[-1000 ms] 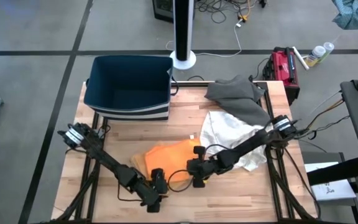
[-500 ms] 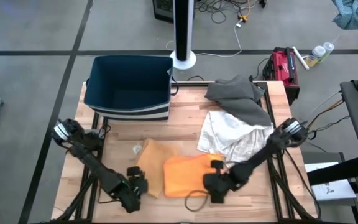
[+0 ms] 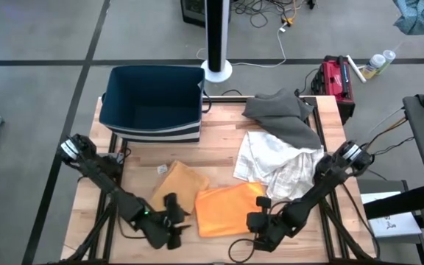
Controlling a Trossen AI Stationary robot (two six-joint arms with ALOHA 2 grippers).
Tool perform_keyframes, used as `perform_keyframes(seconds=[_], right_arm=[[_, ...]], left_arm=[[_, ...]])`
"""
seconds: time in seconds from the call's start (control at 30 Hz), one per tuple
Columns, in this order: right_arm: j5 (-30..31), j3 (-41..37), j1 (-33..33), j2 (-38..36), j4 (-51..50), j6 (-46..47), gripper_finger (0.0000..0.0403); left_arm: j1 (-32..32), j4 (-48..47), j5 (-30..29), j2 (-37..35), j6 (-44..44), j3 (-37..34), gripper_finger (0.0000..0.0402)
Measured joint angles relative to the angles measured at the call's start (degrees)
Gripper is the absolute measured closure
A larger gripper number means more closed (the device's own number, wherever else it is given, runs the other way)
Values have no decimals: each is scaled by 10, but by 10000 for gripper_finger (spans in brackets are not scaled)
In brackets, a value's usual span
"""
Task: Fold towel
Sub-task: Fold the orange kitchen towel
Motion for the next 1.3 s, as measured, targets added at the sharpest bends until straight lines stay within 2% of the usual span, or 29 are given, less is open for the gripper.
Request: perform_keyframes(seconds=[0.13,0.23,0.4,0.5,0.57,0.73,0.87,1.13,1.3], right_arm=[[-51,0,2,27,-12,17,403],[-83,2,6,24,-73,40,403],[-45,-2,15,1,-220,107,403],[2,-1,18,-21,-192,120,403],[31,-1,21,-25,-134,103,403],[80,0,19,-9,72,10,403],[83,-1,15,27,154,-26,403],[12,-1,17,72,93,48,403],[15,2,18,54,-37,20,403]], left_arm=[[40,149,23,26,115,0,230],[65,208,56,50,162,0,235],[101,257,65,100,197,0,239],[127,292,65,129,201,1,237],[141,309,65,149,206,5,234],[180,306,95,188,222,30,225],[201,262,120,198,220,36,221],[184,161,116,176,146,33,236],[143,214,125,181,112,31,247]])
